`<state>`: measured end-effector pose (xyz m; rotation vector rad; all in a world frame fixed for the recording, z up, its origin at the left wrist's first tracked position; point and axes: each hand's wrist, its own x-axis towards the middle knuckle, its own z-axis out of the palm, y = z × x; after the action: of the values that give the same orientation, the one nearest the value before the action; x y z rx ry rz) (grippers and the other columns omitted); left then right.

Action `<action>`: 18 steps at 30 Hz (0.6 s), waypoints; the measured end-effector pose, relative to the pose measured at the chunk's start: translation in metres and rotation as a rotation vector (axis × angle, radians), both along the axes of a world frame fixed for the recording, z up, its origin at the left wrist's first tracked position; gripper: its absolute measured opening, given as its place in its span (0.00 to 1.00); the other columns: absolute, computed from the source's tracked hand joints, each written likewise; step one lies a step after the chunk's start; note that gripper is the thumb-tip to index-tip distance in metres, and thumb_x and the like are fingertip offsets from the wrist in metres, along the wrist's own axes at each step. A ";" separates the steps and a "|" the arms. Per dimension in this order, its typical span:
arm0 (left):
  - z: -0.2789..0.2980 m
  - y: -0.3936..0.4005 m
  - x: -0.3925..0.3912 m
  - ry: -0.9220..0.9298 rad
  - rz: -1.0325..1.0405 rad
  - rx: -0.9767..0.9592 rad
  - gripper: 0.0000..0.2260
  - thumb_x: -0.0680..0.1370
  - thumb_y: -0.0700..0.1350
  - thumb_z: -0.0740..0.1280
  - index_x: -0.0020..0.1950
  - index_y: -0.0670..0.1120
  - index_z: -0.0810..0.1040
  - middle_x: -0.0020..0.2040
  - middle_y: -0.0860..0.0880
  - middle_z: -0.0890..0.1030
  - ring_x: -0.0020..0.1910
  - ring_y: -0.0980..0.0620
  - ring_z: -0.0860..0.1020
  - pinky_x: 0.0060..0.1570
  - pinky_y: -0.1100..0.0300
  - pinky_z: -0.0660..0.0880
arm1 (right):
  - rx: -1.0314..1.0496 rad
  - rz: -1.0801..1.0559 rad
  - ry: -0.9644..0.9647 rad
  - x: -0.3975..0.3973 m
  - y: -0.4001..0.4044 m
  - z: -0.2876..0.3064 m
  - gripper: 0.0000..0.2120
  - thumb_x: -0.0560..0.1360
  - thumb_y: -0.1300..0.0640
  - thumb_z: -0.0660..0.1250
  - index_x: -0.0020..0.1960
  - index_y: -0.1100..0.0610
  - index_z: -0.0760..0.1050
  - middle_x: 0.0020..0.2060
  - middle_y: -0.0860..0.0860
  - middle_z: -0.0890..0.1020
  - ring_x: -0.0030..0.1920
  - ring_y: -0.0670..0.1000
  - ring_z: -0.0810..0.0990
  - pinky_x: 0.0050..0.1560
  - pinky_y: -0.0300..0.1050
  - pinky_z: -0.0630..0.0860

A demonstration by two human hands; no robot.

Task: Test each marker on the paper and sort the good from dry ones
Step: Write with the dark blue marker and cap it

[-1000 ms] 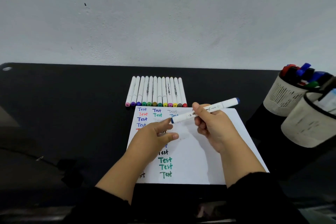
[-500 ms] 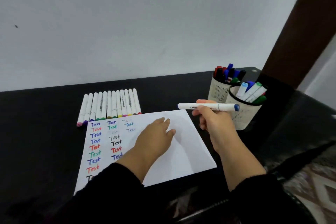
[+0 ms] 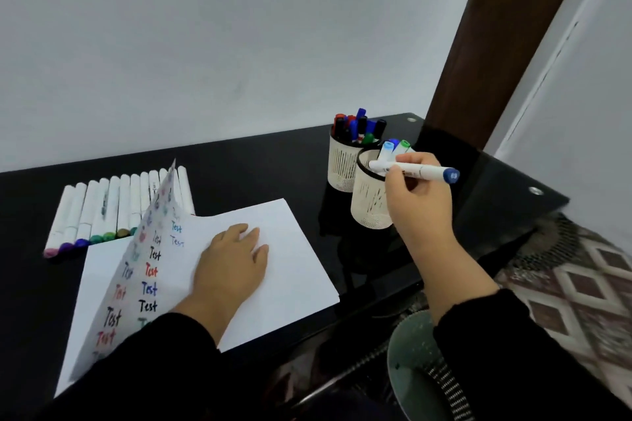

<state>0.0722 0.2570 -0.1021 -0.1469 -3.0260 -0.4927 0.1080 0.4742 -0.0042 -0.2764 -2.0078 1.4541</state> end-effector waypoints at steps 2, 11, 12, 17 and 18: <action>0.000 0.000 0.000 -0.016 0.013 0.015 0.22 0.81 0.54 0.52 0.74 0.52 0.63 0.74 0.55 0.60 0.72 0.53 0.59 0.68 0.58 0.60 | 0.038 -0.010 -0.036 -0.002 0.005 0.001 0.04 0.77 0.62 0.62 0.51 0.57 0.72 0.41 0.49 0.77 0.40 0.44 0.77 0.34 0.33 0.71; -0.001 0.002 -0.002 -0.022 0.041 0.028 0.22 0.80 0.55 0.53 0.74 0.52 0.62 0.74 0.55 0.60 0.72 0.53 0.58 0.69 0.56 0.58 | 0.403 -0.005 -0.343 -0.030 0.018 0.015 0.10 0.76 0.58 0.60 0.37 0.59 0.65 0.30 0.52 0.70 0.29 0.48 0.67 0.28 0.41 0.62; -0.001 0.002 -0.002 -0.024 0.043 0.030 0.22 0.81 0.56 0.53 0.74 0.52 0.62 0.74 0.55 0.60 0.72 0.53 0.58 0.70 0.56 0.58 | 0.441 0.002 -0.370 -0.033 0.018 0.017 0.10 0.76 0.58 0.60 0.37 0.57 0.64 0.31 0.51 0.69 0.30 0.48 0.67 0.28 0.41 0.62; -0.001 0.001 -0.003 -0.025 0.039 0.022 0.22 0.80 0.56 0.53 0.74 0.52 0.61 0.74 0.55 0.60 0.72 0.53 0.58 0.70 0.56 0.58 | 0.564 0.011 -0.532 -0.047 0.019 0.024 0.12 0.77 0.54 0.60 0.36 0.57 0.65 0.31 0.50 0.70 0.33 0.50 0.70 0.29 0.41 0.63; -0.002 0.001 -0.003 -0.021 0.040 0.025 0.22 0.80 0.56 0.53 0.74 0.52 0.62 0.74 0.55 0.60 0.72 0.53 0.58 0.70 0.56 0.58 | 0.597 0.013 -0.573 -0.050 0.019 0.024 0.13 0.76 0.53 0.60 0.36 0.57 0.65 0.31 0.50 0.71 0.35 0.51 0.72 0.28 0.41 0.64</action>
<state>0.0693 0.2581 -0.1039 -0.0800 -3.0348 -0.5312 0.0579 0.4933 0.0200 -0.4511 -2.7939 0.7589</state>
